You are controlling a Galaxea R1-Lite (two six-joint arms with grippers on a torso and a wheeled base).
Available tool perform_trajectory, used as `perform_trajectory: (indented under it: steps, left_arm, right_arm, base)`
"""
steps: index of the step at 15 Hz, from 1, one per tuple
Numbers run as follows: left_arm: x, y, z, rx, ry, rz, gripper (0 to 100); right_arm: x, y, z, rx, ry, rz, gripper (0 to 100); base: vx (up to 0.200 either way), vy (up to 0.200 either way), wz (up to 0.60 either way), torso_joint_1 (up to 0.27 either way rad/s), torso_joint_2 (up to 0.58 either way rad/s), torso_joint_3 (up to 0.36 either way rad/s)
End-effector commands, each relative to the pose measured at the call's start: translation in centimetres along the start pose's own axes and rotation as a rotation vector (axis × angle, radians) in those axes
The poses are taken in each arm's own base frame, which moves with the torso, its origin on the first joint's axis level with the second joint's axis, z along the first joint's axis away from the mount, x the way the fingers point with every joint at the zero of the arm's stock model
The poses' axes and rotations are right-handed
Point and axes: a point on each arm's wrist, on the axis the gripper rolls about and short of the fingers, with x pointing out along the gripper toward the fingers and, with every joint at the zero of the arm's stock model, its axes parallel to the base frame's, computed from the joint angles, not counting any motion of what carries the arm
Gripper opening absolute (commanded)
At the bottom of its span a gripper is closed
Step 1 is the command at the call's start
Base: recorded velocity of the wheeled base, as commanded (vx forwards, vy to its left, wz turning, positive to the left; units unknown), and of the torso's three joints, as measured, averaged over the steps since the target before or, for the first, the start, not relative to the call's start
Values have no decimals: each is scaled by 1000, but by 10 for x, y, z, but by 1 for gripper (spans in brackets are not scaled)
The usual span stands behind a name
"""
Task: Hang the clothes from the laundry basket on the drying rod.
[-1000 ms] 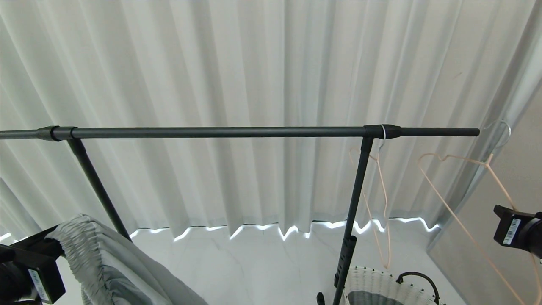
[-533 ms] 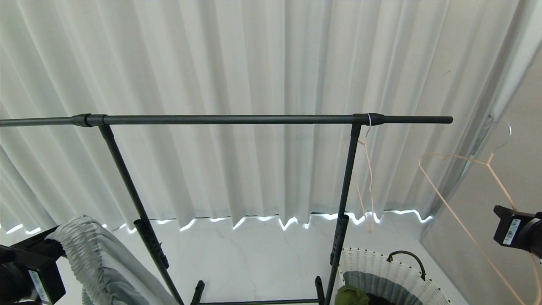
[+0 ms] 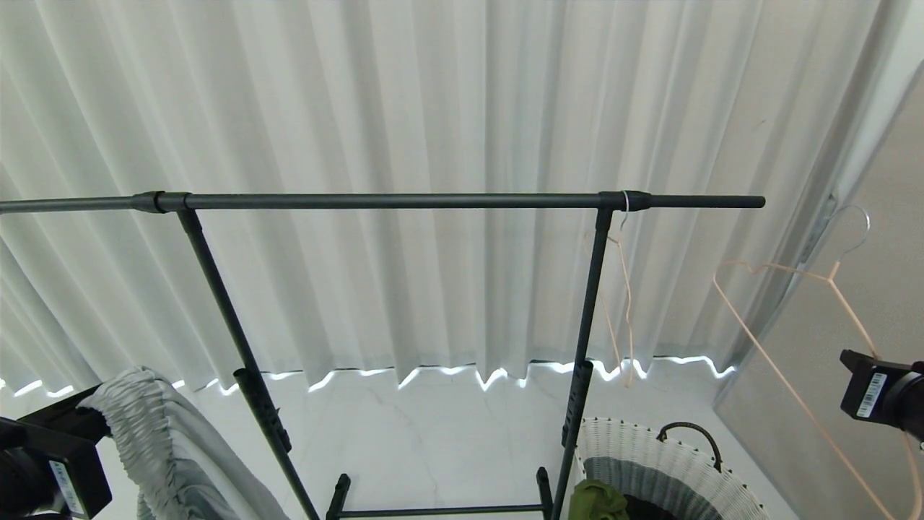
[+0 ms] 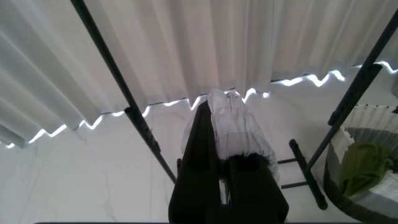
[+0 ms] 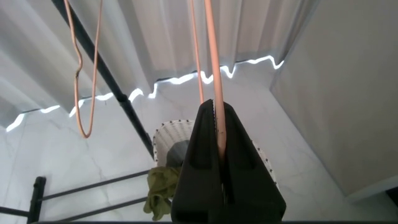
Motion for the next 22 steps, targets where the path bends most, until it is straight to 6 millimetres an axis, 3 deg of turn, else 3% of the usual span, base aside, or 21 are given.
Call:
perform_trajectory:
  steps: [1, 14, 22]
  left_arm:
    - [0, 0, 0, 0, 0, 0, 0]
    - [0, 0, 0, -2, 2, 1, 0]
    - [0, 0, -1, -1, 5, -1, 0]
  right_arm:
    - [1, 1, 0, -2, 2, 2, 0]
    - [0, 0, 0, 0, -2, 2, 0]
    - [-2, 0, 1, 5, -10, 4, 0]
  base:
    - [0, 200, 0, 2, 2, 7]
    - [0, 200, 0, 2, 2, 3]
    - [0, 0, 0, 0, 0, 0]
